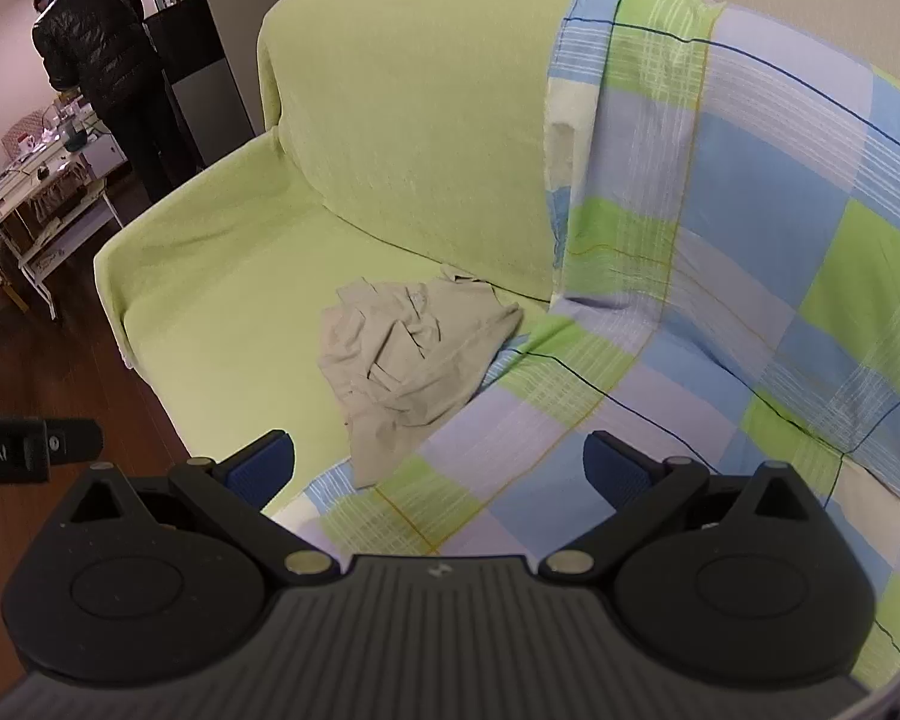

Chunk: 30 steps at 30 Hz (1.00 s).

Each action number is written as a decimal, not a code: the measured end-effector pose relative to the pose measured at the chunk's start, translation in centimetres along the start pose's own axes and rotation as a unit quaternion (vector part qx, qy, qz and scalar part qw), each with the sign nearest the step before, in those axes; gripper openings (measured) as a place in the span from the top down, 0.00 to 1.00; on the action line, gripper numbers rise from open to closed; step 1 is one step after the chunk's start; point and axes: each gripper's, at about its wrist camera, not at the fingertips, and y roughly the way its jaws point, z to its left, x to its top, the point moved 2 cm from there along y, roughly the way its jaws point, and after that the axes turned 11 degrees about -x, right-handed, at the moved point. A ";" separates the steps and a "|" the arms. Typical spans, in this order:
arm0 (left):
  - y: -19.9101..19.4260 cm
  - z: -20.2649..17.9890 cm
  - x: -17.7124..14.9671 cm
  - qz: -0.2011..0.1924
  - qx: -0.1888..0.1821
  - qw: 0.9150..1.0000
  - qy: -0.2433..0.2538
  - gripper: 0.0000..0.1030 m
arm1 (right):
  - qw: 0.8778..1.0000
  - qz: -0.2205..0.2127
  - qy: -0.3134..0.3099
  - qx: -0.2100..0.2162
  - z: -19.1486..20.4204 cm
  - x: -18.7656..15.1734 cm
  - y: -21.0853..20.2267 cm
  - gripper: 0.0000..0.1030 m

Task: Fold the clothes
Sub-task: 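Move both grippers toward the crumpled beige shirt on the sofa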

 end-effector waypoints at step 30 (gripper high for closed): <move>28.2 5.4 5.0 0.068 -0.101 0.985 0.123 0.04 | 0.965 0.231 0.118 -0.041 5.1 -10.4 21.3 0.02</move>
